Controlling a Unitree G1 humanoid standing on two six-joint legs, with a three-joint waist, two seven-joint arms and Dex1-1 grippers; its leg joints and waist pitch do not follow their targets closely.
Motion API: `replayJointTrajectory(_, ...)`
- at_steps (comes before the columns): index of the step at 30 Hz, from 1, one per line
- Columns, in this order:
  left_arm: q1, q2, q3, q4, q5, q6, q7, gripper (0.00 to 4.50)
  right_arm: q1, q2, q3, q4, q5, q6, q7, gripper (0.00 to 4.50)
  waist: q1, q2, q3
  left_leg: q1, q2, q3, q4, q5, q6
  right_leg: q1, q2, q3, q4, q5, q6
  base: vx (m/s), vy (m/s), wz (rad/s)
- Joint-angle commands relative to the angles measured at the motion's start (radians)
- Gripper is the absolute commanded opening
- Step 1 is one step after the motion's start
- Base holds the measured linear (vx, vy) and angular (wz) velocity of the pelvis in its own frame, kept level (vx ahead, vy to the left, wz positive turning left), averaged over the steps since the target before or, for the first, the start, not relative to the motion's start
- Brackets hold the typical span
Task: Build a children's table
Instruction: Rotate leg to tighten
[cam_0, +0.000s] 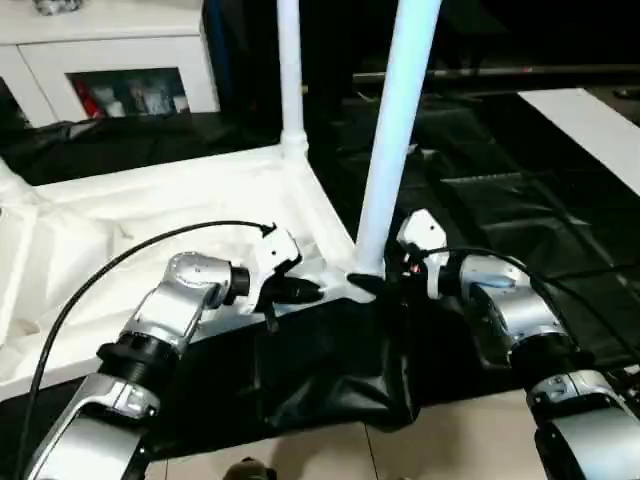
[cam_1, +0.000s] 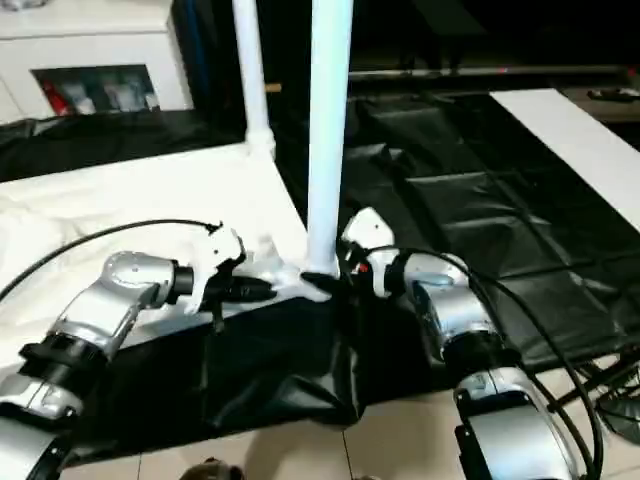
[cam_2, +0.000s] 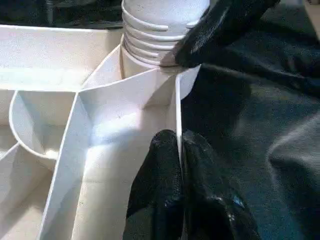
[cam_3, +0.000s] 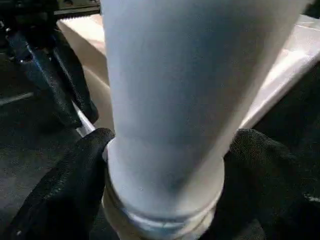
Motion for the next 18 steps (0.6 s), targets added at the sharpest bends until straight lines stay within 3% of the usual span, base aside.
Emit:
replayJointTrajectory(1,-0.011,-0.003,-0.005,-0.055,-0.022,-0.007,-0.024,0.0,-0.003,-0.015,0.009,-0.019,-0.005,0.013,0.025,3.97,-0.001,-0.01,-0.078,0.017,0.038,-0.005,-0.064,-0.187,0.07,0.059,-0.063,0.052,-0.067,-0.204,-0.23,0.0,0.0,0.0)
replayJointTrajectory(6,-0.01,0.002,-0.005,-0.061,-0.027,0.001,-0.018,0.0,-0.003,-0.008,0.003,-0.012,0.006,0.027,0.039,3.97,0.007,-0.011,-0.08,0.018,0.039,-0.005,-0.063,-0.173,0.07,0.058,-0.062,0.052,-0.064,-0.196,-0.226,0.0,0.0,0.0)
replayJointTrajectory(18,-0.001,0.009,-0.001,-0.076,-0.026,0.019,-0.015,0.0,-0.011,0.002,-0.006,0.009,0.022,0.039,0.055,3.01,0.008,-0.013,-0.08,0.016,0.037,-0.005,-0.063,-0.169,0.07,0.059,-0.062,0.051,-0.064,-0.195,-0.224,0.0,0.0,0.0)
